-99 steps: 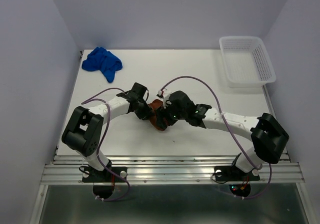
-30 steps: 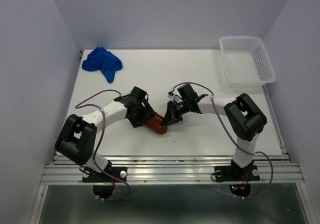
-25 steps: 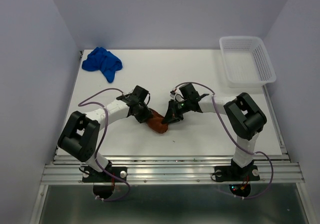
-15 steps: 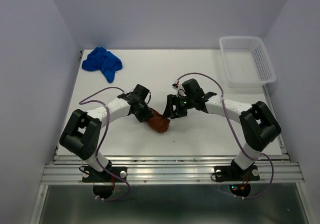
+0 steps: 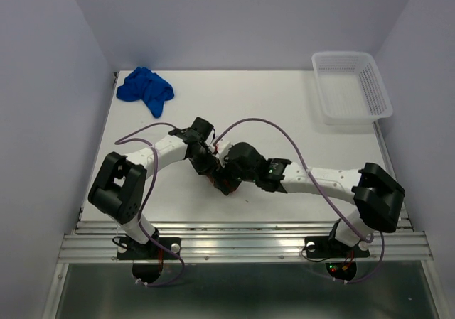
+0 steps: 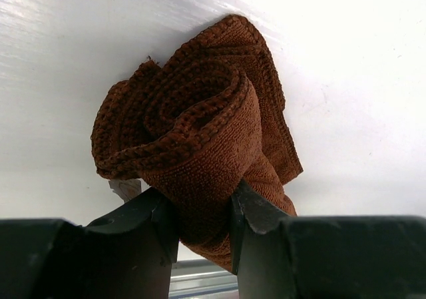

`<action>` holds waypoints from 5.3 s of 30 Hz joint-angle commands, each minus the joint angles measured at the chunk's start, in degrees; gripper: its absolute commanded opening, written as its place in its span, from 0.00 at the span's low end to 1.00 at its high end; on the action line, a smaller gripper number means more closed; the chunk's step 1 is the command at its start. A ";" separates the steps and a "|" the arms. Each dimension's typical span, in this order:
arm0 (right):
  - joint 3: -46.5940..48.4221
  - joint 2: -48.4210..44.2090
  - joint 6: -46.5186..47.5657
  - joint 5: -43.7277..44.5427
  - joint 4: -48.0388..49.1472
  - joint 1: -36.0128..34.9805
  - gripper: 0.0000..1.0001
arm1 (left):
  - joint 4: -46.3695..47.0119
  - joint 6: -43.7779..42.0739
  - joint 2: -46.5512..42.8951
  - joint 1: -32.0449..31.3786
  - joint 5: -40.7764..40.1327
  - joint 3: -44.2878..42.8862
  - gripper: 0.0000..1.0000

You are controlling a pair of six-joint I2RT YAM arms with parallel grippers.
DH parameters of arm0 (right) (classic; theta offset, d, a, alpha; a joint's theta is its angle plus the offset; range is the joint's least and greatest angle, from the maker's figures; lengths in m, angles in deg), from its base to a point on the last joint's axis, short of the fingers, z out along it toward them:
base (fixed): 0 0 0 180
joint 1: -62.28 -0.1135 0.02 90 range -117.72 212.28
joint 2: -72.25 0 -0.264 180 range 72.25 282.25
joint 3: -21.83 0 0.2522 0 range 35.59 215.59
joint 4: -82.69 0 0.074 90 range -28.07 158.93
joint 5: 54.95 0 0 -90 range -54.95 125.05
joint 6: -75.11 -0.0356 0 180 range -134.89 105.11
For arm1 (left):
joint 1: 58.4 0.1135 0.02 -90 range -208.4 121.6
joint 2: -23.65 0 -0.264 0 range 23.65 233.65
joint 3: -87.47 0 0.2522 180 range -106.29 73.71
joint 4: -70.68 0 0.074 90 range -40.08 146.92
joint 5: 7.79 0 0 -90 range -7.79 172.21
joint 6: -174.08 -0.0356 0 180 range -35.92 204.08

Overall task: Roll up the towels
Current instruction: Place the rolled towel into the container

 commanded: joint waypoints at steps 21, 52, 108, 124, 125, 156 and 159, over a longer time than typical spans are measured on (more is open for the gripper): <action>-3.70 17.79 16.19 26.60 12.11 -8.71 0.70 | -1.17 2.97 -4.50 -0.31 9.97 3.05 0.51; -2.04 -8.31 -16.31 11.07 9.74 17.11 0.01 | -10.84 -7.75 -23.76 21.05 0.12 1.99 0.80; 37.25 46.79 88.54 -38.85 40.86 77.68 0.01 | 1.73 -7.94 -14.71 30.10 -14.20 1.73 0.80; 45.34 48.38 90.64 -42.56 18.43 80.06 0.60 | 0.76 -8.02 -11.37 30.10 -14.38 -0.47 0.80; 45.17 47.94 90.12 -42.47 18.96 80.06 0.62 | 0.59 -8.11 -11.11 30.10 -14.47 -0.82 0.80; 31.26 24.65 2.27 -30.96 37.36 80.58 1.00 | -1.43 -12.85 -9.61 30.19 -9.98 -4.95 0.92; 34.44 22.03 0.35 -33.51 27.19 74.82 1.00 | -0.04 -12.85 -8.21 30.54 -11.12 -7.40 0.99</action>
